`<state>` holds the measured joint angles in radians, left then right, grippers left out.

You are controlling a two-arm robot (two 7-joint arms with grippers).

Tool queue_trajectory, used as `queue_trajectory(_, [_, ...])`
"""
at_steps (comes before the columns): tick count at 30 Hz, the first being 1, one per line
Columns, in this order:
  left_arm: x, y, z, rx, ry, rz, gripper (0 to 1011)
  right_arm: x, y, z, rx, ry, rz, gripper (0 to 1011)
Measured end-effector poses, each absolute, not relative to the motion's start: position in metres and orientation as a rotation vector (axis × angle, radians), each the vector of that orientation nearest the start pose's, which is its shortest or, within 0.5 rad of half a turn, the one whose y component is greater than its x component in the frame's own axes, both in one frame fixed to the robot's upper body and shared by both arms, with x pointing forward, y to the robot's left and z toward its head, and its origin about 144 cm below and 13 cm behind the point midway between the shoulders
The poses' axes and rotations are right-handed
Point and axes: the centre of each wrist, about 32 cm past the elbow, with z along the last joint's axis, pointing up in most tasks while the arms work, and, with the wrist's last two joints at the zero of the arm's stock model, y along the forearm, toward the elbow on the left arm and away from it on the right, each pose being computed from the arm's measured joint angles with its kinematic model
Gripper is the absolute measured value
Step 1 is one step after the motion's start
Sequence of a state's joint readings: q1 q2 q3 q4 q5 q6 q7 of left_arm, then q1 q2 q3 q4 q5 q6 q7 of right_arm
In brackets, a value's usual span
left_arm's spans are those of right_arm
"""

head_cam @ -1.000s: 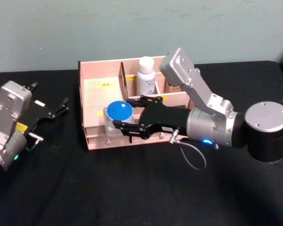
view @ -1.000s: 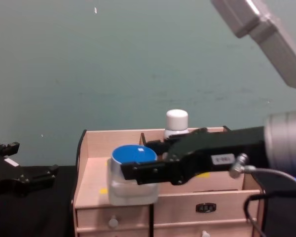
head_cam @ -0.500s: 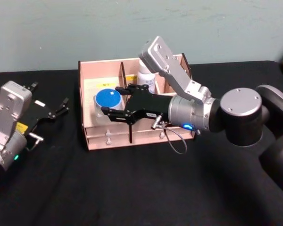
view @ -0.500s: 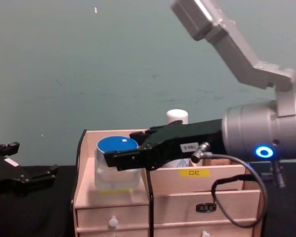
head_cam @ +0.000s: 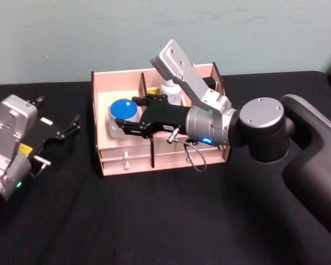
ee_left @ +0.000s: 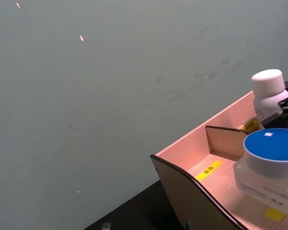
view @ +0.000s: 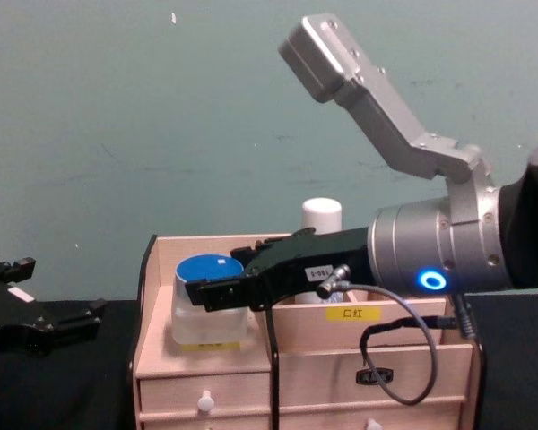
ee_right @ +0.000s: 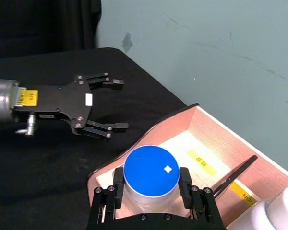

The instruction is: Pick up the facial cleanser and watermelon frost from the table and place them into the tiered storage box.

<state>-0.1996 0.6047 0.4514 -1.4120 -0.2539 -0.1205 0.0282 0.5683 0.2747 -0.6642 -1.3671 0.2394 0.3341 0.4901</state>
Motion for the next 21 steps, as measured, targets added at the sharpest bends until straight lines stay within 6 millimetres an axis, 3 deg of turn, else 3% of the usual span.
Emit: queue_trajectory(21, [0.489,0.310,1.140,0.304,-0.285,1.248,1010,0.576,-0.128,1.227,-0.375,-0.063,-0.603,699])
